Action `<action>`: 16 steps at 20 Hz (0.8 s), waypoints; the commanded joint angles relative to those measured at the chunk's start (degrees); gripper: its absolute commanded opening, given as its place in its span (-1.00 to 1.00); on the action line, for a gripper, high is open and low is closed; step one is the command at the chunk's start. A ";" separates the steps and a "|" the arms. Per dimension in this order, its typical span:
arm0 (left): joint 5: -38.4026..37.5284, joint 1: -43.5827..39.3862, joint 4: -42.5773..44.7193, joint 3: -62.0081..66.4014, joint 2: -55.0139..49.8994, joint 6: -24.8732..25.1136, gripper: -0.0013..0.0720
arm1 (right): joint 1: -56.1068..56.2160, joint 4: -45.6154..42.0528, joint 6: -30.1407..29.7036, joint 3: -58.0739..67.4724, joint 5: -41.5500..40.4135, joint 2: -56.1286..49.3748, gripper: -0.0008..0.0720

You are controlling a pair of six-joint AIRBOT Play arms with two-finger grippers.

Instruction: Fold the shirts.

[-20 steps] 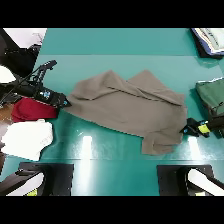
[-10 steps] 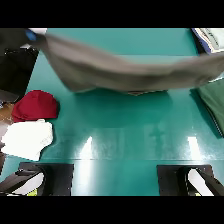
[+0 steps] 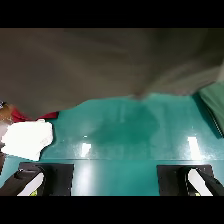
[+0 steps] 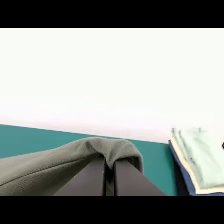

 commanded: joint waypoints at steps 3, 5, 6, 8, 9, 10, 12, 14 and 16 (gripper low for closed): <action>-2.67 0.04 0.22 -2.62 2.23 -1.97 -0.89 | 0.04 -1.49 0.55 -1.53 1.70 1.25 -0.92; -4.55 0.04 2.64 -11.13 0.66 -3.28 -0.89 | 0.24 -0.72 1.55 -3.76 4.31 -1.60 -0.92; -5.84 0.04 2.86 -15.43 -0.74 -3.37 -0.89 | 1.20 -0.59 1.73 -4.17 6.71 -4.35 -0.92; -10.27 0.04 2.84 -23.04 -5.77 -3.54 -0.89 | 4.52 -0.68 1.81 -4.94 11.04 -11.10 -0.93; -12.59 0.04 2.86 -25.97 -8.92 -3.52 -0.89 | 6.86 -0.90 2.01 -5.75 12.52 -15.32 -0.92; -14.64 0.04 2.91 -28.61 -12.72 -3.43 -0.89 | 8.74 -2.19 2.69 -6.78 13.75 -19.28 -0.92; -16.28 0.04 3.17 -31.91 -20.50 -2.97 -0.89 | 11.69 -5.11 3.72 -9.22 16.09 -27.41 -0.92; -14.95 0.04 3.26 -32.48 -28.96 -2.43 -0.89 | 13.49 -7.74 4.33 -11.28 15.87 -35.08 -0.92; -9.88 0.04 3.26 -32.48 -36.24 -0.57 -0.89 | 14.60 -9.40 4.26 -11.96 12.52 -41.64 -0.92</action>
